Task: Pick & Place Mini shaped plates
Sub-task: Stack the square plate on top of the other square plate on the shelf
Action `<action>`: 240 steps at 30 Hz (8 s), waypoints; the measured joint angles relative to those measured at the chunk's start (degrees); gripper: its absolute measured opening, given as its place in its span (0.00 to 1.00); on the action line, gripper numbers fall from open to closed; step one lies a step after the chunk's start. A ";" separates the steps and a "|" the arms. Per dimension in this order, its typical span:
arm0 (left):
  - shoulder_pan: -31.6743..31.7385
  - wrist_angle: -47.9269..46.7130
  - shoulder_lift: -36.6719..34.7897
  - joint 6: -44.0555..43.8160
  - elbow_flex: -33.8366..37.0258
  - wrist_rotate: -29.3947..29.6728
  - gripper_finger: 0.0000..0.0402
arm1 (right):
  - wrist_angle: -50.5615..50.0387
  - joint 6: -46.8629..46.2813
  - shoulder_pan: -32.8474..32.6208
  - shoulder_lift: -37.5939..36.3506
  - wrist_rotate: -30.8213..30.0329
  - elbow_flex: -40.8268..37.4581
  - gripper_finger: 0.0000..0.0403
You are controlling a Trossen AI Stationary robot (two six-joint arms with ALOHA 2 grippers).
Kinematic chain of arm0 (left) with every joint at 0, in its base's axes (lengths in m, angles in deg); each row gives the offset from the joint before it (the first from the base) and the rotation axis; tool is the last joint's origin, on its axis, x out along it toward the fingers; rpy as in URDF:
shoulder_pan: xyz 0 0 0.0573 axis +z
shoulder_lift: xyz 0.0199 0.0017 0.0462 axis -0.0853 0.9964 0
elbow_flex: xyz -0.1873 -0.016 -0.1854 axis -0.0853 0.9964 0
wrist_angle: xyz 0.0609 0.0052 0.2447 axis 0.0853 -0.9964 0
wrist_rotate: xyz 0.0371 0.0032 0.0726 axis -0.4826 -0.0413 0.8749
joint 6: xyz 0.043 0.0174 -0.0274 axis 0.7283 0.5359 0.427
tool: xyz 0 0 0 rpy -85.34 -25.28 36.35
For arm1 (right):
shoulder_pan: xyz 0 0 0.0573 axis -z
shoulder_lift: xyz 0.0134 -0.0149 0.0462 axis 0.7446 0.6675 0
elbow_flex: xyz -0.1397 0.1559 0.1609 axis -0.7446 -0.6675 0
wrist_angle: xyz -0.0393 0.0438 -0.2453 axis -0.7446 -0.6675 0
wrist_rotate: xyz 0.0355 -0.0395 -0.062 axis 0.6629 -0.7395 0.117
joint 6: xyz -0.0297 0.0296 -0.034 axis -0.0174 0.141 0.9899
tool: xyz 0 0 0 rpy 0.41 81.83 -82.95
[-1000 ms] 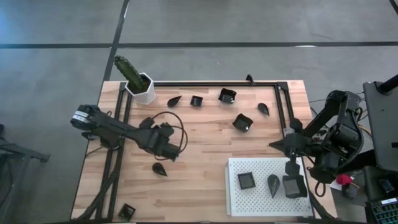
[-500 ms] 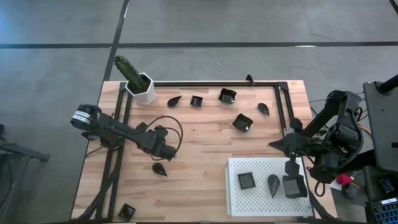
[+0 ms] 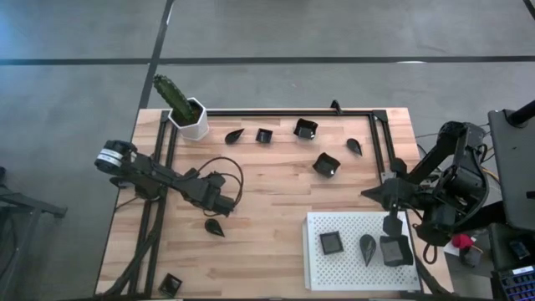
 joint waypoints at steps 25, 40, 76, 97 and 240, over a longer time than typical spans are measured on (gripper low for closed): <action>0.11 4.77 -0.04 6.85 2.18 -0.58 0.26 | -0.07 0.04 0.00 -0.01 -0.90 0.00 0.02; 0.24 4.77 0.00 7.69 3.93 1.33 0.26 | -0.09 0.24 0.00 -0.36 -1.49 0.00 0.02; 2.90 10.66 7.79 34.13 -19.14 7.28 0.00 | -0.02 0.22 -0.04 -0.34 -5.77 0.00 0.02; 6.56 13.23 35.70 58.23 -49.04 6.52 0.00 | 0.02 0.04 -0.04 -0.30 -5.86 0.00 0.02; -0.81 17.29 -21.73 38.52 -13.31 16.84 0.13 | 55.92 59.93 65.25 45.06 51.10 -10.25 0.27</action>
